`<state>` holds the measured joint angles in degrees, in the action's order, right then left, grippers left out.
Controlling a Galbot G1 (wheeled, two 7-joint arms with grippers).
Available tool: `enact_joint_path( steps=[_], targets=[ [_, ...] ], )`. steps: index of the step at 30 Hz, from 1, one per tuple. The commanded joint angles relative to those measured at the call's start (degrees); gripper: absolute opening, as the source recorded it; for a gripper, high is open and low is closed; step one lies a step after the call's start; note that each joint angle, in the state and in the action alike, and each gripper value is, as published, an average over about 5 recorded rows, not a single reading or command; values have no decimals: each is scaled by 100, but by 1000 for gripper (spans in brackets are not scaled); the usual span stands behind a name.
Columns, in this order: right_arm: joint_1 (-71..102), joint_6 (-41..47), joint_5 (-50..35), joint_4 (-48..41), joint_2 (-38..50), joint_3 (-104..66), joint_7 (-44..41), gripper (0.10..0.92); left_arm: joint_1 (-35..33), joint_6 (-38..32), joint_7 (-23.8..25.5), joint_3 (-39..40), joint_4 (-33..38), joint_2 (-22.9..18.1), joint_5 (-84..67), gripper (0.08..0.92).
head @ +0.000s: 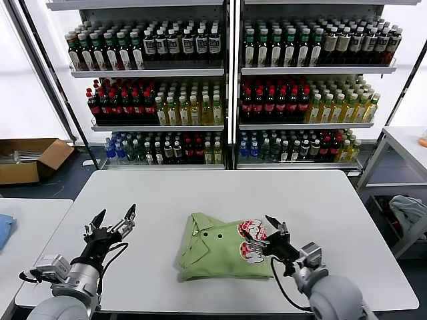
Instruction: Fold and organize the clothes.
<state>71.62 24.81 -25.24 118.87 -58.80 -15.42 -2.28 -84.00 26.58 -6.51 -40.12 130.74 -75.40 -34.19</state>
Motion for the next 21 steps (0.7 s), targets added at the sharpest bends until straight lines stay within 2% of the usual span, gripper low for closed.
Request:
enact_joint_path(
  steps=[1,6,13,17,21],
  targets=[
    [-356,-156,1369,-1348,-2176,1086,814,819,-230,41,-24,55,243,0,108,823],
    [-414,-285,1599,-1830,-2581,1059,896,823,-293,48,-24,57,247,23,122,823],
    [-498,-93,1339,-2019,-2287,1017,949,823,-277,42,7,102,176,19,118,823],
    [-446,-55,1138,-1686,-2065,974,925,823,-209,46,6,159,140,4,116,823],
    [-293,-267,956,-783,-1799,761,861,823,-184,47,13,150,141,27,96,823]
  ],
)
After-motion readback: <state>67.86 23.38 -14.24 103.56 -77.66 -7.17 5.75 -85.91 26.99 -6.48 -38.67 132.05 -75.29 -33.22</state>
